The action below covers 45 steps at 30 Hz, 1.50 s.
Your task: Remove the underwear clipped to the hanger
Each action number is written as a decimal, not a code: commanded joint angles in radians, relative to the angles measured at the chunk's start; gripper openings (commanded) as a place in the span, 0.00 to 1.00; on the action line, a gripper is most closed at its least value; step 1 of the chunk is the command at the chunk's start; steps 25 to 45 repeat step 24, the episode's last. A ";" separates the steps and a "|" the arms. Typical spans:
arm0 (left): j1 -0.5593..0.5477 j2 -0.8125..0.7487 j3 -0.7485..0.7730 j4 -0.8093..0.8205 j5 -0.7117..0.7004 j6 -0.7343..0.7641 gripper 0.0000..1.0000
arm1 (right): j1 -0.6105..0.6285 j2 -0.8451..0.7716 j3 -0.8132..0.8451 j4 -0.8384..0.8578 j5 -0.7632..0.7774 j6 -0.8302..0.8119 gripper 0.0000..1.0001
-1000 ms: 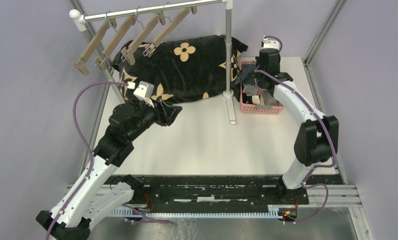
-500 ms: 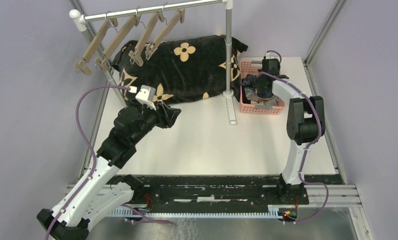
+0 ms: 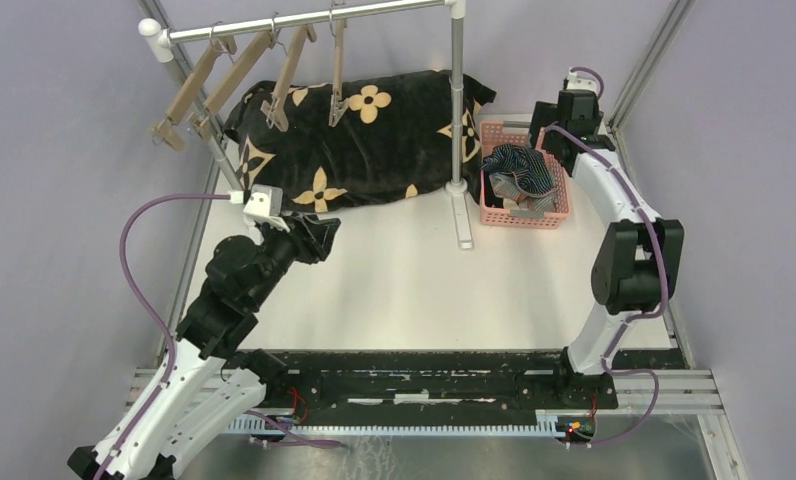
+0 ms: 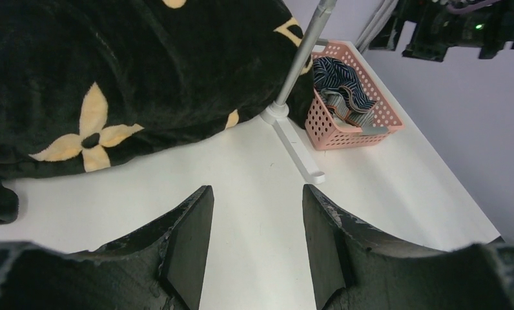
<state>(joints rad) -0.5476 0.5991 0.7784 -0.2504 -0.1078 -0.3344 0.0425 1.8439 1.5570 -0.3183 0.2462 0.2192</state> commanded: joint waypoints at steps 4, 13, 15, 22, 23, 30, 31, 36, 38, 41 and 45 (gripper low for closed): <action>-0.005 -0.034 -0.009 -0.001 -0.076 0.020 0.60 | -0.008 -0.237 -0.131 0.102 0.109 -0.052 1.00; -0.005 -0.161 -0.052 -0.066 -0.298 0.001 0.61 | -0.052 -0.552 -0.381 0.271 0.208 -0.084 1.00; -0.005 -0.185 -0.054 -0.102 -0.373 -0.025 0.62 | -0.062 -0.600 -0.418 0.288 0.237 -0.091 1.00; -0.005 -0.281 -0.085 -0.140 -0.532 -0.078 0.64 | -0.098 -0.703 -0.497 0.301 0.265 -0.078 1.00; -0.005 -0.291 -0.086 -0.144 -0.544 -0.081 0.64 | -0.099 -0.711 -0.502 0.302 0.265 -0.078 1.00; -0.005 -0.299 -0.088 -0.150 -0.551 -0.084 0.65 | -0.100 -0.716 -0.507 0.305 0.271 -0.078 1.00; -0.005 -0.299 -0.088 -0.150 -0.551 -0.084 0.65 | -0.100 -0.716 -0.507 0.305 0.271 -0.078 1.00; -0.005 -0.299 -0.088 -0.150 -0.551 -0.084 0.65 | -0.100 -0.716 -0.507 0.305 0.271 -0.078 1.00; -0.005 -0.299 -0.088 -0.150 -0.551 -0.084 0.65 | -0.100 -0.716 -0.507 0.305 0.271 -0.078 1.00; -0.005 -0.299 -0.088 -0.150 -0.551 -0.084 0.65 | -0.100 -0.716 -0.507 0.305 0.271 -0.078 1.00; -0.005 -0.299 -0.088 -0.150 -0.551 -0.084 0.65 | -0.100 -0.716 -0.507 0.305 0.271 -0.078 1.00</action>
